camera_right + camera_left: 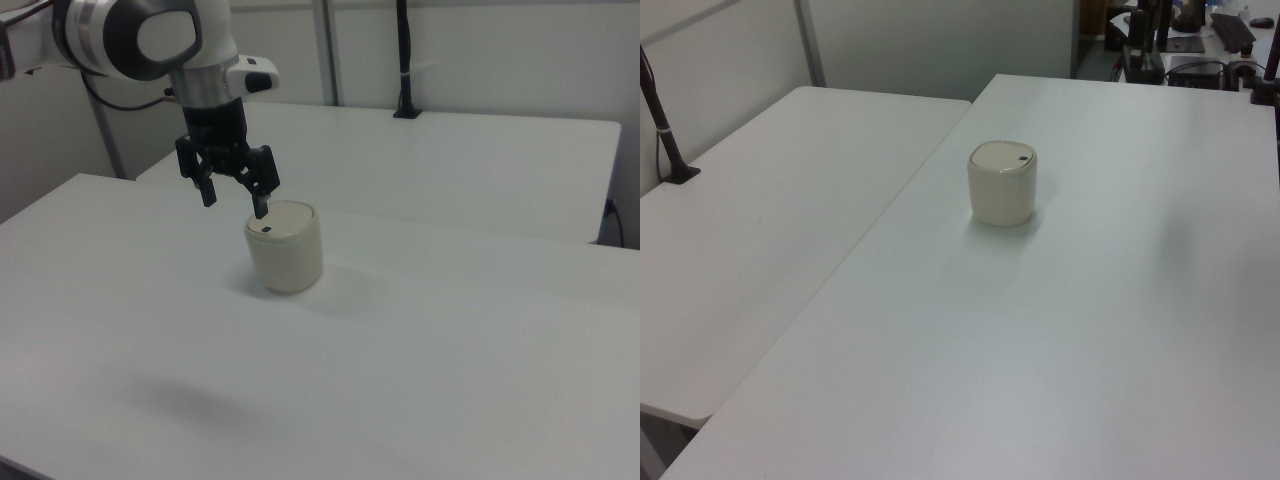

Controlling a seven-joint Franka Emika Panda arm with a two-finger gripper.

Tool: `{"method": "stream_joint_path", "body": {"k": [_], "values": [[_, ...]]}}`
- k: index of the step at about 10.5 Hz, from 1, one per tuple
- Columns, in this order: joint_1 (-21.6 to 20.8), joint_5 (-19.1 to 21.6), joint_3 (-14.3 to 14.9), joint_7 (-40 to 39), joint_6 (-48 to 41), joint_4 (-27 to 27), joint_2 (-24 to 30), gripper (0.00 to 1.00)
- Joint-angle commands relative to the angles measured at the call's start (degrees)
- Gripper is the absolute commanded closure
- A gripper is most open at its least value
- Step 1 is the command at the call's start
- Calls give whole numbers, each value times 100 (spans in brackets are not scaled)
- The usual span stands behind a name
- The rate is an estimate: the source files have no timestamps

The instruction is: Open the trash bin

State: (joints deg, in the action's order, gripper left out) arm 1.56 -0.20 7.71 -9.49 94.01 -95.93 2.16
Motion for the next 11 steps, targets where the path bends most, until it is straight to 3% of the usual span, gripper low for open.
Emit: {"method": "stream_joint_path", "body": {"k": [1, 5, 11], "values": [[19, -77, 11, -219, -67, -119, 127, 0], [-15, -50, 82, -281, -50, -119, 110, 0], [-112, -59, -15, 351, 12, -119, 4, 0]]}}
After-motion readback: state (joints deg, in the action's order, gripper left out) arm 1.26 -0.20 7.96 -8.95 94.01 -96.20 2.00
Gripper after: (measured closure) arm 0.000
